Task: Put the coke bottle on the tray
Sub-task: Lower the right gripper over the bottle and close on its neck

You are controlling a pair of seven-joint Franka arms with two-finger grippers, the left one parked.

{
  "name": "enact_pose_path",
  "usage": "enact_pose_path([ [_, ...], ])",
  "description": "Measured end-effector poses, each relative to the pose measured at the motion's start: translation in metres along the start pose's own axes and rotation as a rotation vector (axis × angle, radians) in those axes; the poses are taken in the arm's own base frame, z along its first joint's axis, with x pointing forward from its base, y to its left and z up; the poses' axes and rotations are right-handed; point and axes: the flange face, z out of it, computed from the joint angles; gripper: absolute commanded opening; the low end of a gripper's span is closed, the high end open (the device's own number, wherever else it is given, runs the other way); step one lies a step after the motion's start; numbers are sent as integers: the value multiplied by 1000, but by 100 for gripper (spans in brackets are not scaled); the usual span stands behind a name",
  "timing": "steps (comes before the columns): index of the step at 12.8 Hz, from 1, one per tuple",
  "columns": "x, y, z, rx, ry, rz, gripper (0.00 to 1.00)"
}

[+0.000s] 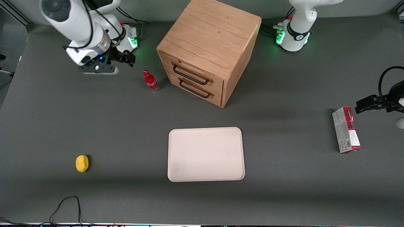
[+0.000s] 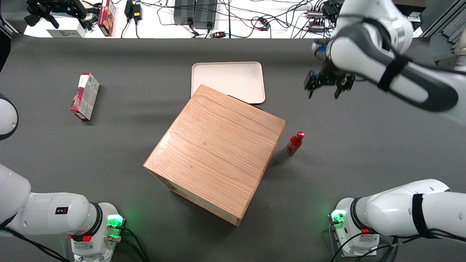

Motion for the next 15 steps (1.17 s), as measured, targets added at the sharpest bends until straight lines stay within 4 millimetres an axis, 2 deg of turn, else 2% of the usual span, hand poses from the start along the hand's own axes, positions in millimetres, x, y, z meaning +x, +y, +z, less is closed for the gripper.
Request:
enact_pose_path([
  [1,-9,1,13,-2,7,-6,100],
  [4,-15,1,47,9,45,-15,100],
  [7,-29,-19,93,13,76,-39,100],
  [11,-29,-32,115,18,89,-41,100],
  [15,-30,-37,151,16,92,-39,99],
])
